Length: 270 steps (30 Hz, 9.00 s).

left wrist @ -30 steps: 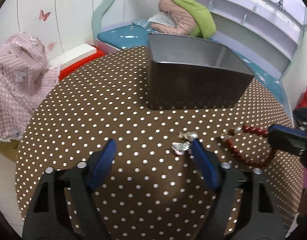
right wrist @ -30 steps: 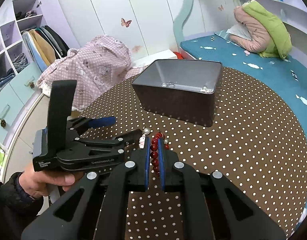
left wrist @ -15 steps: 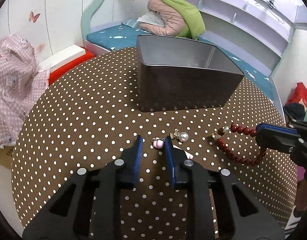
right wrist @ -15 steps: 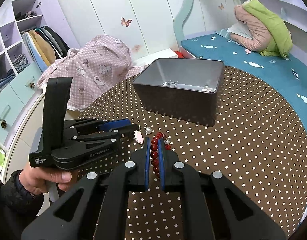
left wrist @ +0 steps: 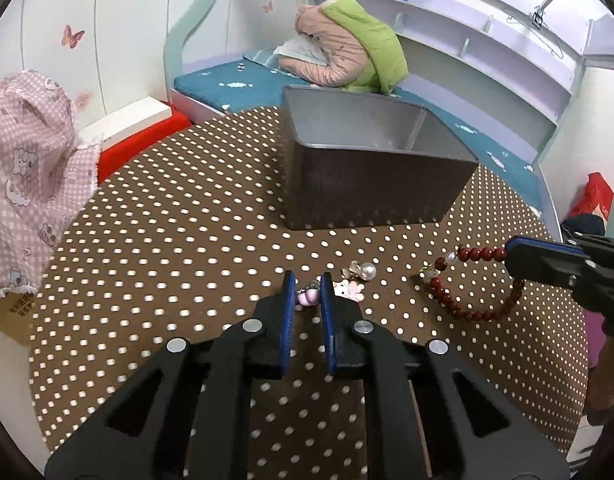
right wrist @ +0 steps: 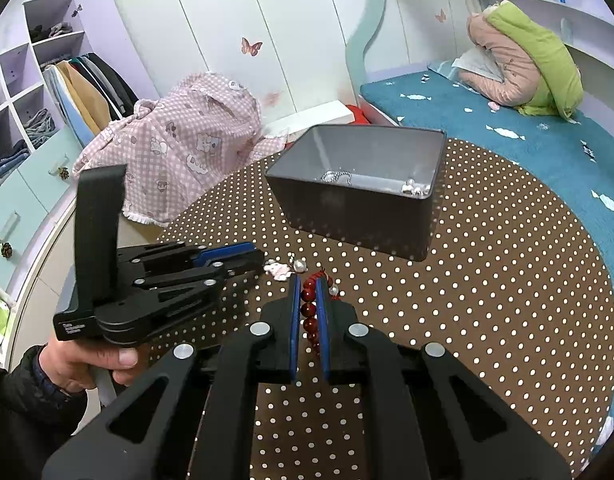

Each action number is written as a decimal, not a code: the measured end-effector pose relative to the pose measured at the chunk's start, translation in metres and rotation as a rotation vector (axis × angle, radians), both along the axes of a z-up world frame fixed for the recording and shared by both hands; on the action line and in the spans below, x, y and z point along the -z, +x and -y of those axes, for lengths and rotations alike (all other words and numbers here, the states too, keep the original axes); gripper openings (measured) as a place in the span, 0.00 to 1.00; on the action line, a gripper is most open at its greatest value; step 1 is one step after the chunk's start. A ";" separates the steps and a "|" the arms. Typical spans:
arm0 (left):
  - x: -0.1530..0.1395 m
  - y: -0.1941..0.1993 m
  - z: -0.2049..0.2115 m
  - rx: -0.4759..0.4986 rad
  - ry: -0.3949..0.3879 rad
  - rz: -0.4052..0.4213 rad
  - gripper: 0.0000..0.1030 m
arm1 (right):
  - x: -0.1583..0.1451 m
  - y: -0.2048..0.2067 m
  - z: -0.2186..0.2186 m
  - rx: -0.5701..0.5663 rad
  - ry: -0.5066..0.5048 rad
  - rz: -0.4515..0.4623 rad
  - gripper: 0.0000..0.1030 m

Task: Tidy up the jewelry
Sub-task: 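Carry the bracelet with the right tool over the box while the left tool drops the pink charm in, then grasp the white bunny charm with the left tool, then drop the white charm into the box with the left tool while the right tool releases the bracelet, then withdraw both open tools from the grey box, then grasp the pearl earring with the left tool, then lower the pearl earring into the grey box and open the left tool, then withdraw both open tools from the grey box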

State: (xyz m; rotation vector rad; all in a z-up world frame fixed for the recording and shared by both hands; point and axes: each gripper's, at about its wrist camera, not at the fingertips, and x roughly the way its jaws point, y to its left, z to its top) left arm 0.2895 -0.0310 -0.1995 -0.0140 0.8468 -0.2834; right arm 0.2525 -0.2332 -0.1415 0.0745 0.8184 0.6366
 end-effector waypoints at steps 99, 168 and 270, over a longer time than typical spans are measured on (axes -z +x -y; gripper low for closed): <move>-0.099 0.013 -0.030 0.184 -0.104 0.108 0.16 | -0.109 0.054 -0.001 0.035 0.010 0.214 0.06; -0.025 -0.007 0.017 -0.104 0.143 0.100 0.94 | -0.021 0.012 0.043 0.433 -0.097 0.094 0.92; -0.143 -0.079 -0.023 -0.226 0.049 0.343 0.95 | -0.081 -0.040 -0.001 0.447 -0.158 0.217 0.92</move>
